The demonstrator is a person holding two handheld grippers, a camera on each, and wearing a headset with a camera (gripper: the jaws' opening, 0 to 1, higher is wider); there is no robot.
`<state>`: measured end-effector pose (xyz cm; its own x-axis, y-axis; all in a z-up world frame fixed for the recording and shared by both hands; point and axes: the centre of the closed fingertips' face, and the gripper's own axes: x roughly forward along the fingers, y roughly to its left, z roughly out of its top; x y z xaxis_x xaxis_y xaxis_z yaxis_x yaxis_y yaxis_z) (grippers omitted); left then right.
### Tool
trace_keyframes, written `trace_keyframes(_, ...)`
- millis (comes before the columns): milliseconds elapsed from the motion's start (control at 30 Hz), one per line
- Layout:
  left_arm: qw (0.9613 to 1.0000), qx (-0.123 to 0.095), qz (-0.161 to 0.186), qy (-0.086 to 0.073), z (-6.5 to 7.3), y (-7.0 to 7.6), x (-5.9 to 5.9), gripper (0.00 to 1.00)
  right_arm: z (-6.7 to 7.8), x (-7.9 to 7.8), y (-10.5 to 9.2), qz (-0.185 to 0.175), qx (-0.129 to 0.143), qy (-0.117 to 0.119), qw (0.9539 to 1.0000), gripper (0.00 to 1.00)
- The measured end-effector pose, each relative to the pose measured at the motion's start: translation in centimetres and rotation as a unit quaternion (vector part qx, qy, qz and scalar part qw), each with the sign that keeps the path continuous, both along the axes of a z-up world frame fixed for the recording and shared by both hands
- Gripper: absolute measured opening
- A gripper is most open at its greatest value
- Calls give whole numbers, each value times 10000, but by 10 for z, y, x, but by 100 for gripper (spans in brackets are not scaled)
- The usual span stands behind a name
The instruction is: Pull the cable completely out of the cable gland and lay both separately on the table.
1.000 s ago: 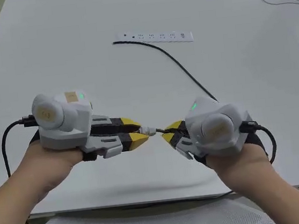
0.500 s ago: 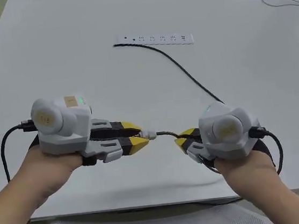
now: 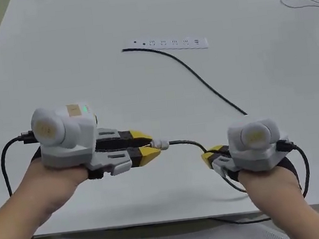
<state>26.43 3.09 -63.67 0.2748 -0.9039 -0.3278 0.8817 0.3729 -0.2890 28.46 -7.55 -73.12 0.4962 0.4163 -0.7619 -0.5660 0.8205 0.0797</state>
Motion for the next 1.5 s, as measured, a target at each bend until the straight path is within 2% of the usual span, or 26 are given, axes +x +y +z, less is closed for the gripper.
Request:
trace_keyframes(333, 10000, 61, 10, 33, -4, 1, -2, 15, 4, -3, 2, 162, -26, -141, 9998, 0)
trace_keyframes(500, 9999, 76, 77, 31, -4, 4, 1, 15, 10, -2, 1, 191, 40, -285, 9994, 1)
trace_keyframes(733, 9999, 56, 133, 40, -2, 6, 2, 15, 23, -2, 4, 368, -12, -534, 9979, 2)
trace_keyframes(933, 9999, 51, 141, 71, -3, 7, 3, 15, 30, -4, 7, 434, -29, -574, 9974, 2)
trace_keyframes(1100, 9998, 80, 149, 63, -3, 8, 4, 15, 38, -5, 13, 563, -1, -657, 9962, 12)
trace_keyframes(1233, 9998, 124, 112, 72, -5, 8, 3, 15, 54, -9, 30, 1088, -145, -867, 9902, 19)
trace_keyframes(1300, 9998, 137, 93, 86, -7, 7, 1, 15, 64, -12, 47, 1502, -254, -1056, 9827, 21)
trace_keyframes(1433, 9998, 145, 57, 95, -8, 5, 0, 15, 70, -14, 71, 2046, -485, -1284, 9692, 18)
trace_keyframes(1500, 9998, 140, 55, 100, -8, 5, 0, 15, 69, -15, 78, 2145, -543, -1309, 9664, 17)
